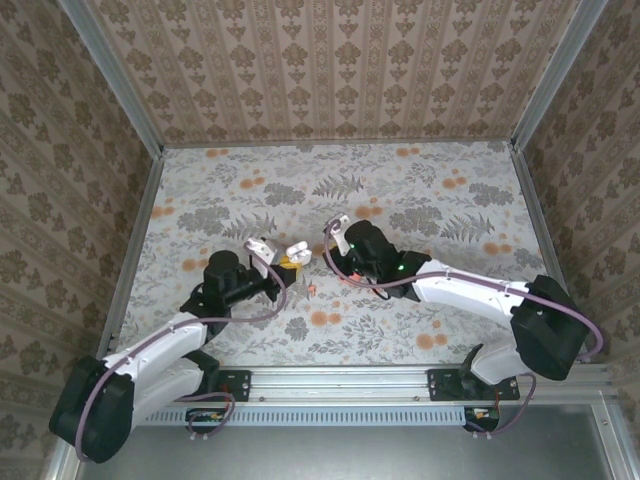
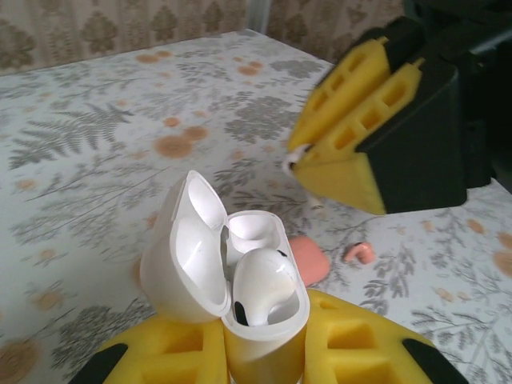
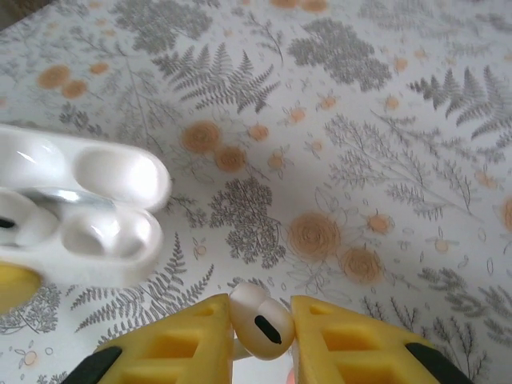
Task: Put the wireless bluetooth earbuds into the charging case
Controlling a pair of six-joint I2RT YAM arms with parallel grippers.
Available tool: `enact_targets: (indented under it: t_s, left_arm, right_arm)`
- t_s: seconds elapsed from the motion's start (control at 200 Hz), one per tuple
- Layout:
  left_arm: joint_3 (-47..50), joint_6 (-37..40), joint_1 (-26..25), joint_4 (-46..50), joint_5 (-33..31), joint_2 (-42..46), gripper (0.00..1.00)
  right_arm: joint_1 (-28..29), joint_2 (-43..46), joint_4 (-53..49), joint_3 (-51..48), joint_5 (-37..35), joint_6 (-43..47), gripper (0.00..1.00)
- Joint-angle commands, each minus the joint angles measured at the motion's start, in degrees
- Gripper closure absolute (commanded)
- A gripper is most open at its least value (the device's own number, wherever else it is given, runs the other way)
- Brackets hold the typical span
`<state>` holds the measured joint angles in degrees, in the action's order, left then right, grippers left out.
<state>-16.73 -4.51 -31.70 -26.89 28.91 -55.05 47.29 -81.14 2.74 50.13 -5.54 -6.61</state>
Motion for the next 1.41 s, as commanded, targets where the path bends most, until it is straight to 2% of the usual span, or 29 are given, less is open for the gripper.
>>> enact_targets:
  t_s: [0.0, 0.275, 0.8, 1.4]
  left_arm:
    - [-2.54, 2.91, -1.11, -1.93, 4.42, -1.48, 0.94]
    - [-3.96, 3.06, -2.13, -2.27, 5.49, -3.78, 0.94]
    - [-4.63, 1.22, -2.40, -4.39, 6.87, -4.08, 0.94]
    - [-4.63, -0.08, -2.35, -5.19, 5.91, -3.23, 0.93]
  right_arm:
    - [0.11, 3.62, 4.96, -1.69, 2.02, 4.08, 0.76]
    - [0.17, 6.43, 7.10, -3.02, 3.31, 7.04, 0.76]
    - [0.92, 4.22, 7.83, -1.88, 4.93, 8.25, 0.76]
    - [3.52, 2.67, 4.47, -0.43, 1.09, 13.75, 0.77]
